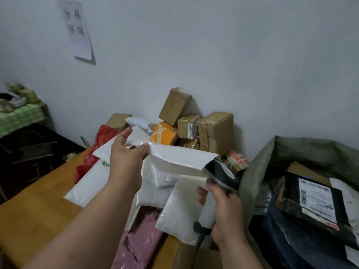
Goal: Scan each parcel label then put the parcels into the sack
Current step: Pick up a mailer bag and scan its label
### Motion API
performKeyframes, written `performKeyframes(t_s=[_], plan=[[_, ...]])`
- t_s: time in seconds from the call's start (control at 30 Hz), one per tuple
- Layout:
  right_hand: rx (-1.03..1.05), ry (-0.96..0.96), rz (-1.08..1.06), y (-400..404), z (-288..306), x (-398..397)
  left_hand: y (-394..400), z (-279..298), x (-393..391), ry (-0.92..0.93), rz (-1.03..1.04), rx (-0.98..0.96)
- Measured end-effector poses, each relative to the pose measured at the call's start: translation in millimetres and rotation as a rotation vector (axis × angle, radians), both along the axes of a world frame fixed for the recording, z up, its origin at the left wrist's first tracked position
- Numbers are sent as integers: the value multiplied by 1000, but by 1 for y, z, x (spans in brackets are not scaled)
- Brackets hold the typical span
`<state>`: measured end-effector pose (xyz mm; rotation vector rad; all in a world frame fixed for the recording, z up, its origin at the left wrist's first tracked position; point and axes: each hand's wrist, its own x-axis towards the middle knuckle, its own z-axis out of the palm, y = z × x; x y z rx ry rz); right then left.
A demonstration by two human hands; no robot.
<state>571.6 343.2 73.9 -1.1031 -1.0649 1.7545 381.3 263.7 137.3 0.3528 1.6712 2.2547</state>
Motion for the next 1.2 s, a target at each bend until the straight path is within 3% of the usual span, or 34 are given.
performKeyframes(t_s=[0.1, 0.23, 0.4, 0.67, 0.93, 1.2], plan=[[19, 54, 19, -7, 11, 9, -19, 14, 7, 25, -15, 79], [-22, 61, 1, -14, 11, 27, -48, 2, 24, -11, 11, -98], [-133, 41, -112, -30, -2, 46, -80, -59, 52, -278, 14, -377], [-160, -130, -41, -71, -25, 52, -98, -131, 69, -626, 11, -332], [-204, -201, 12, -96, -46, 41, -127, -146, 49, -660, -143, -477], [-275, -239, 53, -93, -58, 34, -111, -148, 47, -456, -448, -778]])
